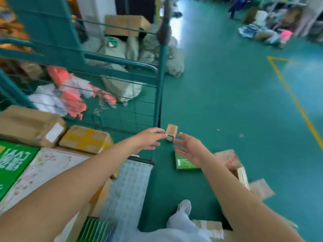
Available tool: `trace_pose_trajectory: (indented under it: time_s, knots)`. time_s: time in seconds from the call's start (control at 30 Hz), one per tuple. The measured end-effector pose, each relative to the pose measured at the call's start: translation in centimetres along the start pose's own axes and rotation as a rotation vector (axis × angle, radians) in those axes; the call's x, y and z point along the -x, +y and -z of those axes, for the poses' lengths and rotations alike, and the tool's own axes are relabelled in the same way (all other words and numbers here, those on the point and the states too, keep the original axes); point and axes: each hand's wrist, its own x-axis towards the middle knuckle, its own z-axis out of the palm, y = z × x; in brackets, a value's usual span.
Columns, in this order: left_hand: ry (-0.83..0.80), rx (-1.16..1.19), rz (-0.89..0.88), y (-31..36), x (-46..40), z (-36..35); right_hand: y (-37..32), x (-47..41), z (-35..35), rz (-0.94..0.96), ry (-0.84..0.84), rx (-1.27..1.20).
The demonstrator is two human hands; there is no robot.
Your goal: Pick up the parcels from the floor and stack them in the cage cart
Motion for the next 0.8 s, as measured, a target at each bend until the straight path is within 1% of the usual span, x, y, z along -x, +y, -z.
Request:
trace_pose_trajectory:
  time_s: [0.03,0.17,0.47,0.63,0.8]
  knots:
    - [-0.041,-0.029,0.002,1.4,-1.5,-1.9,-0.2,0.0,2.6,-0.008,0.029,-0.036]
    - [-0.137,-0.107,0.0,4.9,-5.3,-6.6,-0.3,-1.2,9.0,-0.021,0.13,-0.136]
    - [-0.292,-0.307,0.012,13.1,-14.6,-18.3,-0.8,-4.4,23.2,-0.057,0.241,-0.32]
    - [-0.401,-0.409,0.012,17.3,-19.0,-26.4,0.1,-4.1,31.9,-0.07,0.331,-0.427]
    - [-0.508,-0.544,-0.01,20.1,-21.1,-33.8,2.2,-2.4,38.6,-0.078,0.435,-0.543]
